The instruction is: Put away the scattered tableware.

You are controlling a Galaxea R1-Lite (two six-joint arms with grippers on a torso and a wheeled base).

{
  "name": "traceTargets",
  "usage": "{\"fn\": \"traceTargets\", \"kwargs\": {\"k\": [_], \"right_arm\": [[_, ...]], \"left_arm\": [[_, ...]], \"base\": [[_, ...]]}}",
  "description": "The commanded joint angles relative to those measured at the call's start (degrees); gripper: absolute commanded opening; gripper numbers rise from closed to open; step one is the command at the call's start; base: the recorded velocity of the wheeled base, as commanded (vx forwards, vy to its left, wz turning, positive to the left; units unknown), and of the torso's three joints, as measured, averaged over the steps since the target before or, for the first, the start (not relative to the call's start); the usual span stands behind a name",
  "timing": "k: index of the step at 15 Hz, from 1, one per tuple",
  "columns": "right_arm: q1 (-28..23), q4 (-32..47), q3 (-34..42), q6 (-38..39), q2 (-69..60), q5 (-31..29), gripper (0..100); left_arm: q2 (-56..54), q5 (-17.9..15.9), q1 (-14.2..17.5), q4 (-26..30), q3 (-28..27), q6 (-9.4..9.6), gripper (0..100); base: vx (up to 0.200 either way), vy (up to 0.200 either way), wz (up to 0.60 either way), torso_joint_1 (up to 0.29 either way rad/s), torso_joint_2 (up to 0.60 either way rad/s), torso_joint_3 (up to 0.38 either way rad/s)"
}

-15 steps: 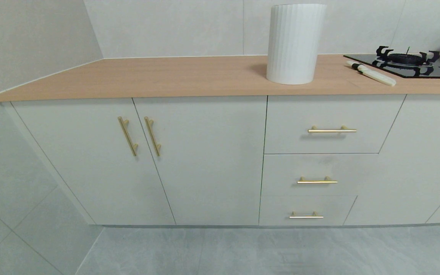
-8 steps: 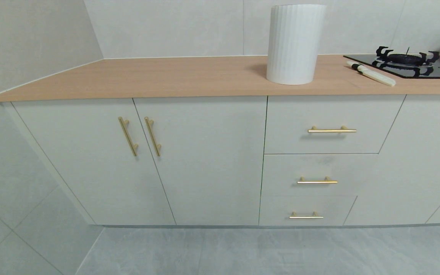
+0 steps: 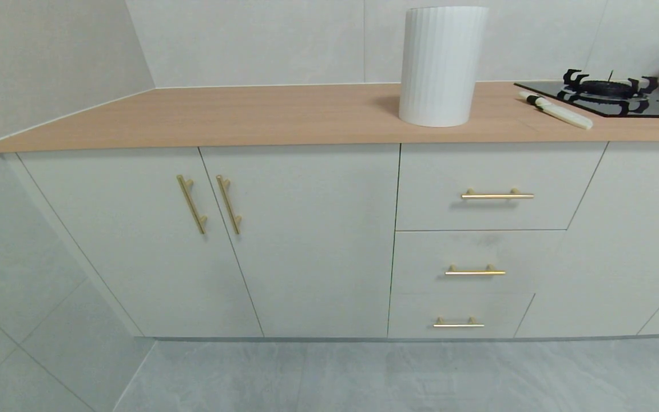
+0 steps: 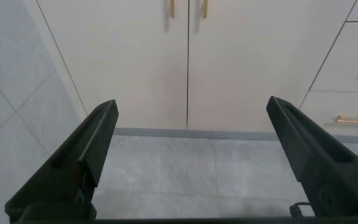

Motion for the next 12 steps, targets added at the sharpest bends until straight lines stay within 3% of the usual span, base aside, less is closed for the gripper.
{"fn": "traceTargets", "kwargs": {"k": [1, 12], "right_arm": [[0.0, 0.2, 0.5, 0.0, 0.2, 1.3, 100], [0.0, 0.2, 0.5, -1.1, 0.1, 1.4, 100]], "left_arm": [[0.0, 0.0, 0.0, 0.0, 0.0, -0.02, 100], [0.0, -0.1, 0.0, 0.0, 0.0, 0.51, 100]], "base": [[0.000, 0.000, 0.00, 0.000, 0.00, 0.000], [0.000, 0.000, 0.00, 0.000, 0.00, 0.000]]}}
